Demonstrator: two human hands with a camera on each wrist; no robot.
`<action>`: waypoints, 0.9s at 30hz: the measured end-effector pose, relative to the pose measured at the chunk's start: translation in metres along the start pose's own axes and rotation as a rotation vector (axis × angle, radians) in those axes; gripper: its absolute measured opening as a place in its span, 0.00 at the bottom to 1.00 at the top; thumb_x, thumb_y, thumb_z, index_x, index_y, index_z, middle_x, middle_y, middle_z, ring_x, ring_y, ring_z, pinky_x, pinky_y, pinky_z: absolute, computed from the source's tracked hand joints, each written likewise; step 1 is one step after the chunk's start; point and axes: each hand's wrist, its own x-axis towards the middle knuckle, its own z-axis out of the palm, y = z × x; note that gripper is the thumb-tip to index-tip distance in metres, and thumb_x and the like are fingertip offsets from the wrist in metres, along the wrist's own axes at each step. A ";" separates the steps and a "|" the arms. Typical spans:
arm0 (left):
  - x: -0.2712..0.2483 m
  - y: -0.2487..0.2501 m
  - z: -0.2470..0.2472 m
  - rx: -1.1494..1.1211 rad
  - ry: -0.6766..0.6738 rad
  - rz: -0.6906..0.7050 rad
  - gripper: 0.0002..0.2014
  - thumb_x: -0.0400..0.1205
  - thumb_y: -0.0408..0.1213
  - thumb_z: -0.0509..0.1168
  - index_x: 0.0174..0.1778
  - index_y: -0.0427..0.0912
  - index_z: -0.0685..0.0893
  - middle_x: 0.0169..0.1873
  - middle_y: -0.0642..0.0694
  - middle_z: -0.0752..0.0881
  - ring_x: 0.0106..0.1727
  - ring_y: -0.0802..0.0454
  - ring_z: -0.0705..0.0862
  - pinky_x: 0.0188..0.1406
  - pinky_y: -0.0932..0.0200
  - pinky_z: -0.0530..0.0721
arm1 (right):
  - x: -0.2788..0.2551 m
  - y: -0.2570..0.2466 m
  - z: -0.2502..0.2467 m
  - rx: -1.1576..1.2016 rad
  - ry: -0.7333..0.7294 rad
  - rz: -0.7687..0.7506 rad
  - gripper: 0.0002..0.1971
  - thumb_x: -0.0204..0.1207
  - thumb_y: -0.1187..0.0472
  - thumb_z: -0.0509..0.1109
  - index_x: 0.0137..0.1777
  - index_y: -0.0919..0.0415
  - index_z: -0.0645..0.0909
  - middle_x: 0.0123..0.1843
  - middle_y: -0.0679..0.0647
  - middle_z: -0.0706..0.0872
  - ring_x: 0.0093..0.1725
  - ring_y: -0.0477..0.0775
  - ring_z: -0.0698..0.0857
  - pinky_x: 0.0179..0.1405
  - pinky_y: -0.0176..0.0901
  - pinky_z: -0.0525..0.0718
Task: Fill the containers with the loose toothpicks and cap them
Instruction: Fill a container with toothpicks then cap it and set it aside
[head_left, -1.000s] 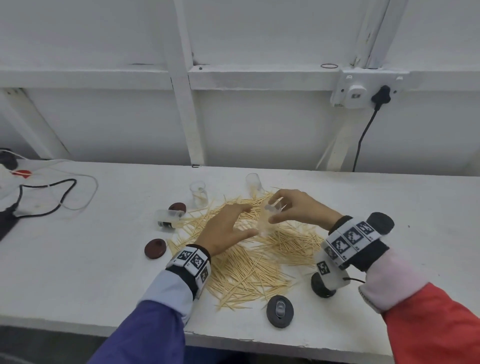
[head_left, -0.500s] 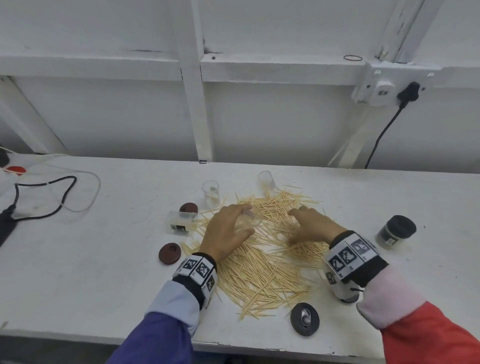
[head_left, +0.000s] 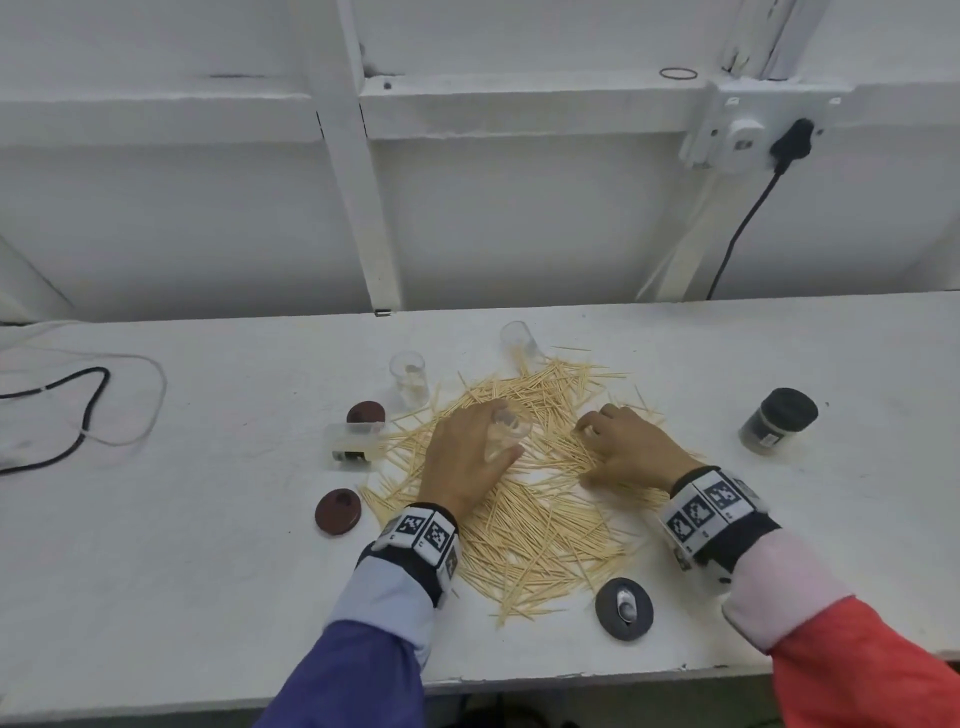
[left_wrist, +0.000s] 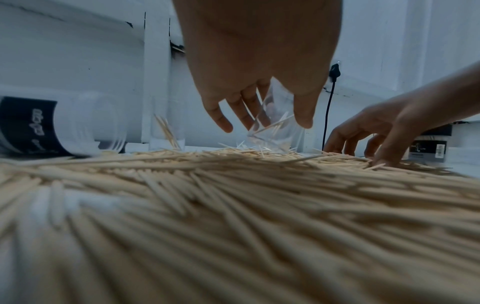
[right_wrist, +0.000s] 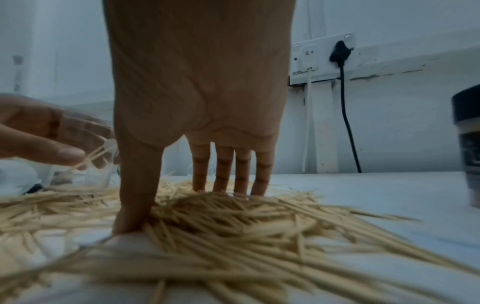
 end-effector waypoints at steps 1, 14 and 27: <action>0.000 0.000 0.000 0.001 -0.004 0.003 0.26 0.78 0.51 0.71 0.72 0.49 0.77 0.65 0.52 0.83 0.67 0.50 0.78 0.67 0.51 0.72 | -0.001 0.001 0.001 0.014 0.013 -0.012 0.35 0.67 0.43 0.78 0.72 0.49 0.71 0.60 0.46 0.74 0.62 0.48 0.72 0.57 0.46 0.78; 0.000 0.003 -0.002 0.019 -0.015 -0.005 0.27 0.78 0.51 0.71 0.73 0.50 0.76 0.64 0.52 0.83 0.67 0.50 0.77 0.67 0.46 0.74 | 0.000 0.008 0.001 0.035 -0.006 -0.037 0.35 0.70 0.46 0.78 0.77 0.47 0.72 0.60 0.48 0.74 0.62 0.49 0.71 0.62 0.48 0.75; 0.000 0.003 -0.001 0.079 -0.061 -0.040 0.29 0.78 0.54 0.71 0.74 0.51 0.75 0.65 0.53 0.82 0.68 0.50 0.76 0.68 0.48 0.73 | -0.001 0.016 0.002 0.086 0.093 0.001 0.23 0.70 0.50 0.80 0.64 0.52 0.83 0.63 0.48 0.72 0.62 0.49 0.73 0.53 0.43 0.74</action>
